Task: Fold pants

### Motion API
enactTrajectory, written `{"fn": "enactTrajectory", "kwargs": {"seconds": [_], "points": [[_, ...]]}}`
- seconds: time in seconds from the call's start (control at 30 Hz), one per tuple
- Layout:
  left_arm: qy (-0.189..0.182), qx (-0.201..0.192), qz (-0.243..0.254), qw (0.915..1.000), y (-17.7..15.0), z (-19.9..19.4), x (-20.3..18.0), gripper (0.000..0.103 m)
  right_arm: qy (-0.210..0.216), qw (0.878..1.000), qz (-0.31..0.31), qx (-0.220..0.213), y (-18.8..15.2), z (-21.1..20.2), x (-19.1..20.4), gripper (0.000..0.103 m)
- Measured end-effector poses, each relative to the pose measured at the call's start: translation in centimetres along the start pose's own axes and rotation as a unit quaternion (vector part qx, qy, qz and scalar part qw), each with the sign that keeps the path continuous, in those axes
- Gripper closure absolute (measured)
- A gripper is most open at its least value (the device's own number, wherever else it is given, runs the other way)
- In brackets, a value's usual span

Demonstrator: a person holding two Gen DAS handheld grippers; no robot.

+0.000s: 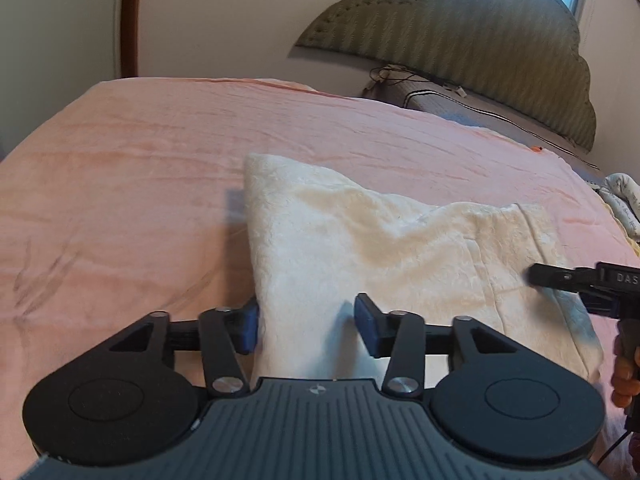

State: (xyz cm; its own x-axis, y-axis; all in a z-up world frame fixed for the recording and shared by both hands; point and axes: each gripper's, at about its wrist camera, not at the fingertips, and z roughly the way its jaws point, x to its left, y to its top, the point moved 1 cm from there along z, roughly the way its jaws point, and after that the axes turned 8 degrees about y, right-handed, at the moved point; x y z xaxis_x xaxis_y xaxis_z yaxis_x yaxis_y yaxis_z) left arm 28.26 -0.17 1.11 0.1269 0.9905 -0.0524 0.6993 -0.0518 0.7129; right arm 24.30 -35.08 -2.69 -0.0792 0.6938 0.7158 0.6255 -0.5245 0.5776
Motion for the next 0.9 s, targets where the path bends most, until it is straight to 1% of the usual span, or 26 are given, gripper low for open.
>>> {"fn": "enactTrajectory", "kwargs": {"seconds": [0.03, 0.07, 0.1, 0.13, 0.17, 0.2, 0.27, 0.3, 0.33, 0.37, 0.4, 0.43, 0.47, 0.5, 0.53, 0.57, 0.6, 0.63, 0.67, 0.7, 0.73, 0.77, 0.8, 0.83, 0.9], "points": [[0.009, -0.002, -0.001, 1.0000, -0.4, -0.8, 0.5, 0.043, -0.032, 0.999, -0.026, -0.011, -0.4, -1.1, 0.8, 0.059], [0.019, -0.006, -0.005, 0.9998, -0.9, -1.6, 1.0, 0.042, -0.075, 0.995, -0.069, -0.026, -0.9, -2.3, 2.0, 0.058], [0.026, -0.012, -0.009, 0.9995, -1.4, -2.5, 1.5, 0.039, -0.109, 0.987, -0.112, -0.038, -1.5, -3.3, 3.5, 0.058], [0.032, -0.016, -0.012, 0.9993, -1.7, -3.0, 1.9, 0.037, -0.137, 0.976, -0.163, -0.052, -2.3, -4.1, 5.3, 0.058], [0.042, -0.016, -0.014, 0.9989, -2.1, -3.3, 2.1, 0.036, -0.142, 0.966, -0.206, -0.058, -3.3, -4.6, 6.9, 0.058], [0.054, -0.011, -0.010, 0.9984, -2.3, -3.4, 2.0, 0.036, -0.127, 0.962, -0.235, -0.053, -4.3, -4.9, 8.1, 0.058], [0.076, -0.006, 0.018, 0.9969, -2.9, -2.9, 1.5, 0.034, -0.074, 0.959, -0.272, -0.013, -6.3, -4.3, 9.9, 0.057], [0.089, -0.008, 0.031, 0.9955, -3.2, -2.8, 1.2, 0.033, -0.061, 0.958, -0.279, 0.012, -7.0, -3.6, 10.2, 0.057], [0.101, -0.014, 0.039, 0.9940, -3.4, -3.0, 1.0, 0.033, -0.075, 0.955, -0.285, 0.035, -7.7, -2.4, 10.4, 0.057], [0.111, -0.024, 0.041, 0.9927, -3.5, -3.5, 0.9, 0.033, -0.107, 0.949, -0.292, 0.044, -8.0, -1.4, 10.2, 0.057], [0.117, -0.034, 0.040, 0.9917, -3.6, -4.3, 0.9, 0.035, -0.134, 0.946, -0.294, 0.039, -8.1, -1.1, 9.8, 0.057], [0.117, -0.043, 0.039, 0.9914, -3.7, -5.2, 0.8, 0.033, -0.156, 0.948, -0.277, 0.025, -8.2, -1.3, 9.7, 0.057], [0.113, -0.049, 0.036, 0.9917, -3.9, -6.0, 0.7, 0.032, -0.152, 0.956, -0.251, 0.009, -8.0, -1.8, 9.7, 0.056], [0.105, -0.047, 0.033, 0.9928, -4.2, -6.8, 0.5, 0.029, -0.132, 0.964, -0.232, -0.010, -8.1, -2.7, 9.9, 0.055], [0.091, -0.044, 0.033, 0.9943, -4.7, -7.2, 0.3, 0.023, -0.105, 0.969, -0.221, -0.028, -8.6, -3.8, 10.4, 0.054], [0.079, -0.043, 0.039, 0.9951, -5.2, -7.4, -0.1, 0.021, -0.084, 0.971, -0.224, -0.032, -9.1, -4.3, 10.8, 0.053], [0.078, -0.042, 0.053, 0.9946, -5.7, -7.4, -0.6, 0.019, -0.074, 0.969, -0.235, -0.025, -9.9, -4.3, 11.2, 0.050], [0.088, -0.042, 0.069, 0.9928, -6.2, -7.1, -1.2, 0.019, -0.076, 0.966, -0.246, -0.015, -10.7, -3.9, 11.5, 0.044], [0.104, -0.046, 0.082, 0.9901, -6.6, -6.7, -1.8, 0.018, -0.091, 0.962, -0.259, -0.003, -11.3, -3.2, 11.5, 0.043], [0.114, -0.051, 0.089, 0.9883, -6.8, -6.6, -2.1, 0.018, -0.114, 0.955, -0.273, 0.008, -11.8, -2.4, 11.4, 0.043], [0.119, -0.054, 0.087, 0.9876, -7.0, -6.7, -2.2, 0.019, -0.140, 0.949, -0.283, 0.010, -12.1, -1.9, 11.3, 0.043], [0.121, -0.058, 0.082, 0.9876, -7.1, -7.1, -2.2, 0.019, -0.153, 0.947, -0.282, 0.004, -12.1, -2.1, 11.5, 0.044], [0.118, -0.064, 0.076, 0.9880, -7.2, -7.6, -2.2, 0.019, -0.151, 0.950, -0.272, -0.004, -12.1, -2.6, 12.0, 0.044], [0.113, -0.068, 0.073, 0.9887, -7.4, -8.0, -2.1, 0.019, -0.140, 0.954, -0.263, -0.016, -12.2, -3.4, 12.6, 0.043], [0.107, -0.063, 0.068, 0.9899, -7.8, -8.4, -2.3, 0.019, -0.106, 0.960, -0.257, -0.032, -13.0, -4.7, 13.8, 0.042]]}}
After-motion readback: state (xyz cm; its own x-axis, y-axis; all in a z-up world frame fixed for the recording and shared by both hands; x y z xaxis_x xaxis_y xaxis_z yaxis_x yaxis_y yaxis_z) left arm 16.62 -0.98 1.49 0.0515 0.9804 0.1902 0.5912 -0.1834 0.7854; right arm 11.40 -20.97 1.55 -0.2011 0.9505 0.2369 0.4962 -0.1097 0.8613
